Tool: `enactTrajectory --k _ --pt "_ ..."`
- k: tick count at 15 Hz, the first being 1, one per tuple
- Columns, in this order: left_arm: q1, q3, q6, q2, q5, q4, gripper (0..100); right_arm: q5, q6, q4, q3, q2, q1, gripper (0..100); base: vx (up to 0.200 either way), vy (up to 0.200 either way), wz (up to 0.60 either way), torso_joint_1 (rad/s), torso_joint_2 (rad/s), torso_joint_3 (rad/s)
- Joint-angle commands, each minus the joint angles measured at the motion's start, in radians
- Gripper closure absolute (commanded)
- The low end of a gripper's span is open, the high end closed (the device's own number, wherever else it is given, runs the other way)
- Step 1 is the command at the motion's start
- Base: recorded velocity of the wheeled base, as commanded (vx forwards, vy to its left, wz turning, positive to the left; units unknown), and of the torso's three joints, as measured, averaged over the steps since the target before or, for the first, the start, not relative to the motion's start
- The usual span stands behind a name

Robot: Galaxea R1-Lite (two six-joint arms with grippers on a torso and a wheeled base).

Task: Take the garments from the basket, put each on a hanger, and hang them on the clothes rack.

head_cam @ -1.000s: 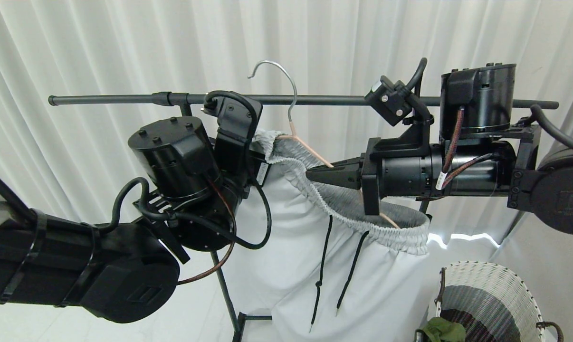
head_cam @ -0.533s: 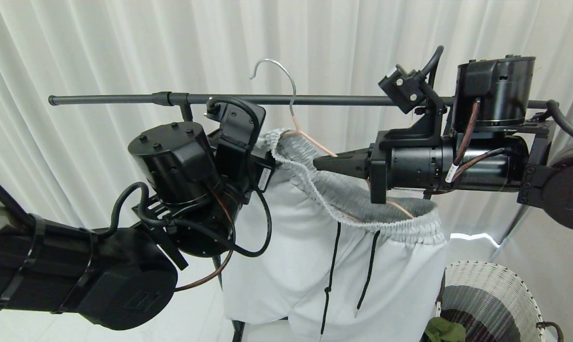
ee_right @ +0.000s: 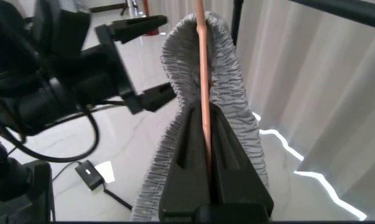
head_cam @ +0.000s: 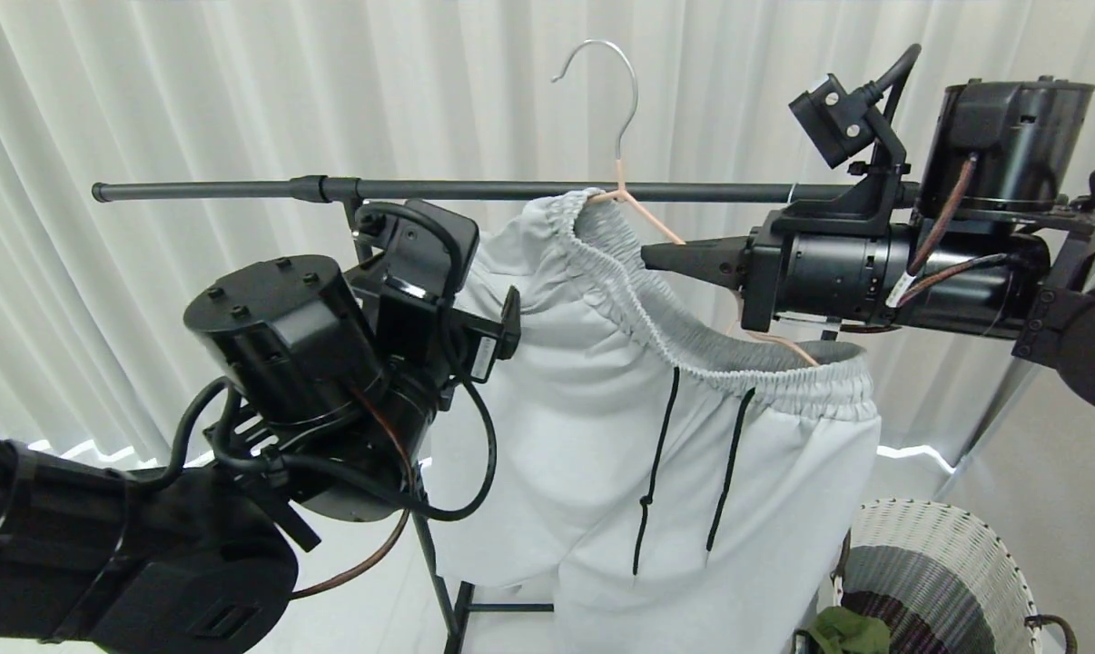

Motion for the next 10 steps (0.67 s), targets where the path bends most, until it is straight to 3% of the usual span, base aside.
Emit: enactTrajectory --k 1,5,7,10 --pt "0.031 0.081 0.0 -0.076 -0.013 0.0 0 0.001 -0.002 0.004 0.023 -0.035 -0.016 100 0.0 0.0 0.0 0.0 0.0 0.0" --pt "0.162 0.205 -0.019 -0.118 -0.153 0.0 0 0.002 -0.045 0.099 0.044 -0.098 -0.016 100 0.0 0.0 0.0 0.0 0.0 0.0" --pt "0.254 0.228 -0.092 -0.118 -0.328 0.0 0 0.002 -0.094 0.166 0.049 -0.134 -0.016 100 0.0 0.0 0.0 0.0 0.0 0.0" --pt "0.355 0.273 -0.1 -0.109 -0.569 0.0 0 0.009 -0.181 0.198 0.055 -0.146 -0.014 100 0.0 0.0 0.0 0.0 0.0 0.0"
